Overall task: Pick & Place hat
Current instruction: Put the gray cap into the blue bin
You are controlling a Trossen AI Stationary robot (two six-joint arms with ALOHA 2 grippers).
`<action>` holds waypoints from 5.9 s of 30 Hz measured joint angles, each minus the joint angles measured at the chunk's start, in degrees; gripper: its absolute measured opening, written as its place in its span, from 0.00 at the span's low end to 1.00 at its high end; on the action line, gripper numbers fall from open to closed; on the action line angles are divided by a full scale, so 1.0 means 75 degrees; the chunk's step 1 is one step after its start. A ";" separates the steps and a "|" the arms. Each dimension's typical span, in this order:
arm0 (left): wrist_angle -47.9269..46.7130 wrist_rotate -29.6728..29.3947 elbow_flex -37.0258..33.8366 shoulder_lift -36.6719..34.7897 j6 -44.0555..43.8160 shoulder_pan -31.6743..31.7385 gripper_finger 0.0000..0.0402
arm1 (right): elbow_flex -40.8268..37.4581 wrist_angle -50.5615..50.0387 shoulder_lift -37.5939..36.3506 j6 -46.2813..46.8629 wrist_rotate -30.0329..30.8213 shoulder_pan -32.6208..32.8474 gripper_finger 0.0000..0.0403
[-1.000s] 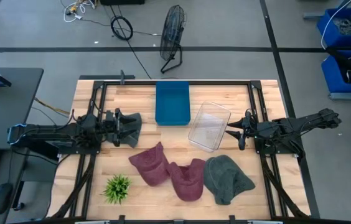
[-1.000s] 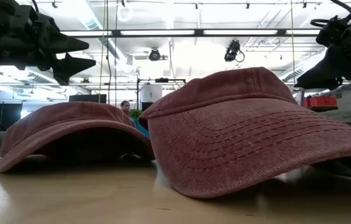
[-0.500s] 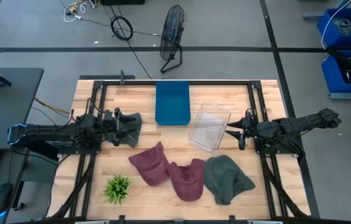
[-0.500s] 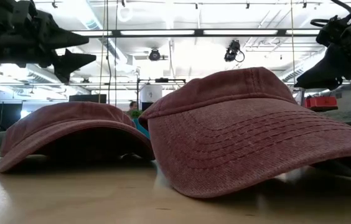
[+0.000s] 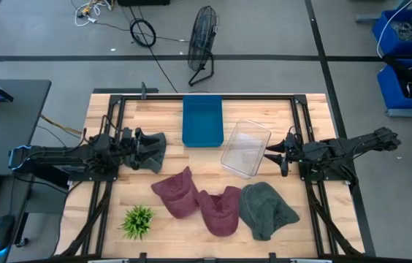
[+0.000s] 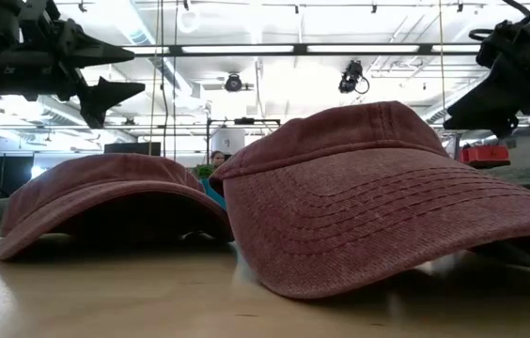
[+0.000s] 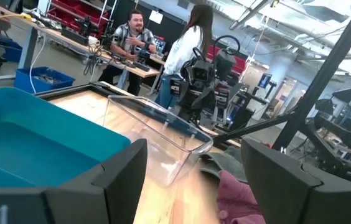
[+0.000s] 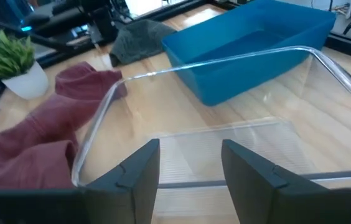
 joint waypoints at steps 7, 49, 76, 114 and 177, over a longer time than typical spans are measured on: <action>0.0082 0.0106 0.0000 0.0000 0.0483 -0.0095 0.66 | 0.0000 0.0270 0.0025 -0.0217 -0.0137 0.0001 0.44; -1.1028 -0.3293 0.4919 0.5212 -0.4588 -0.0099 0.54 | 0.0006 0.1467 0.0047 -0.1204 -0.1503 0.0004 0.44; -1.0533 -0.3234 0.4928 0.7470 -0.5154 -0.0096 0.04 | 0.0006 0.1284 0.0047 -0.1269 -0.1497 0.0003 0.44; -0.5173 -0.2703 0.8600 0.8842 0.7913 0.1366 0.02 | 0.0006 0.1283 0.0047 -0.1469 -0.1438 0.0001 0.44; -0.7722 -0.2636 1.0005 0.8438 0.5008 -0.0146 0.43 | 0.0292 0.2250 0.1005 -0.2476 -0.3642 0.0287 0.44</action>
